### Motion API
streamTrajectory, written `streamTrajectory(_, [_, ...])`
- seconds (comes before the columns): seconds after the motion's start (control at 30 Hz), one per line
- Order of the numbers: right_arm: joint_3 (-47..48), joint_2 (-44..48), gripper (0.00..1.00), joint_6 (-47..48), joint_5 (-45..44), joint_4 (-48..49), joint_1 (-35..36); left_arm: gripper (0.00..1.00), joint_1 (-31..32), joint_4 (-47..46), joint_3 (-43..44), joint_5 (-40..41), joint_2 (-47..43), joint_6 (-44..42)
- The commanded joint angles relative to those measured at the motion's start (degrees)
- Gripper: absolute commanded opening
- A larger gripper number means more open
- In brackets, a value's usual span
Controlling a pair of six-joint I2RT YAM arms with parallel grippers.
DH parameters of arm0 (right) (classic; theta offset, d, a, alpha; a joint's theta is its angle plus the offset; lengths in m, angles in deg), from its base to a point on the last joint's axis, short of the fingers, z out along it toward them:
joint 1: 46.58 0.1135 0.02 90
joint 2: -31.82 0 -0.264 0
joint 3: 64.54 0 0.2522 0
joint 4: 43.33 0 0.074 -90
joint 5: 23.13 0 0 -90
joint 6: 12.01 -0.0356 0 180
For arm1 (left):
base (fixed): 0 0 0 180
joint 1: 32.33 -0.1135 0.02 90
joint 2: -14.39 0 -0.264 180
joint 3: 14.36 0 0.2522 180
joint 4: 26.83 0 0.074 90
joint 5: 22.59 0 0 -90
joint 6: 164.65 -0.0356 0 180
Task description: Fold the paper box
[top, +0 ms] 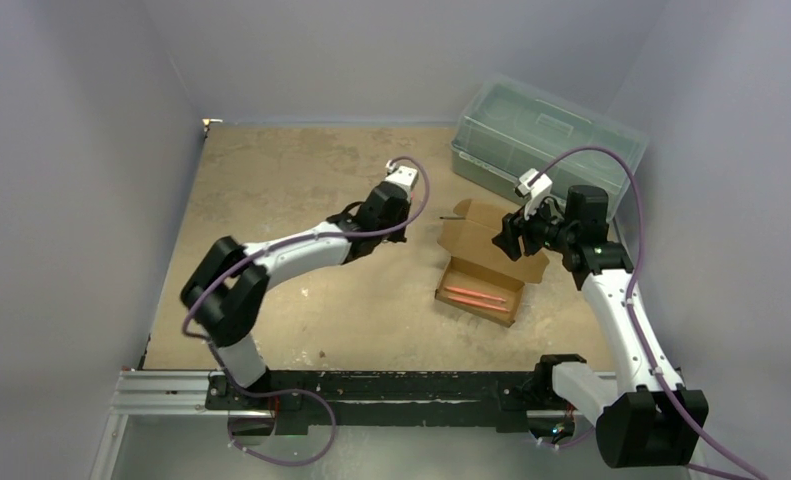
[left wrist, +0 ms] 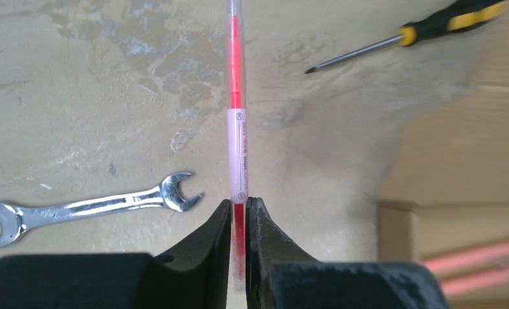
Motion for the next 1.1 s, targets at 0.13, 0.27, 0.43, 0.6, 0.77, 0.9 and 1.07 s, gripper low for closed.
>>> streamTrajectory(0.13, [1.28,1.54,0.63,0.83,0.92,-0.49,-0.12,0.00,1.06,-21.70,-20.27,-13.34,-21.69,-1.83])
streamTrajectory(0.27, [1.24,1.83,0.63,0.21,-0.80,0.09,-0.20,0.00,3.89,-28.92,-26.52,-17.55,-27.50,-5.10])
streamTrajectory(0.43, [0.09,3.55,0.64,-5.55,-9.51,4.92,-1.01,0.00,8.14,-34.17,-30.15,-17.68,-29.26,-10.19])
streamTrajectory(0.6, [-0.24,4.35,0.68,-13.02,-22.04,9.66,-2.69,0.00,13.00,-38.99,-30.89,-17.14,-27.10,-17.25])
streamTrajectory(0.77, [-0.87,5.95,0.71,-19.43,-36.07,14.22,-3.38,0.00,16.44,-44.81,-30.66,-22.77,-22.32,-30.84])
streamTrajectory(0.9, [-1.44,7.15,0.74,-20.95,-41.19,16.13,-3.72,0.00,19.08,-40.11,-25.61,-25.21,-17.43,-41.69])
streamTrajectory(1.07, [-1.43,7.27,0.74,-20.95,-40.22,16.09,-3.81,0.00,19.64,-29.37,-15.39,-24.98,-9.86,-47.83])
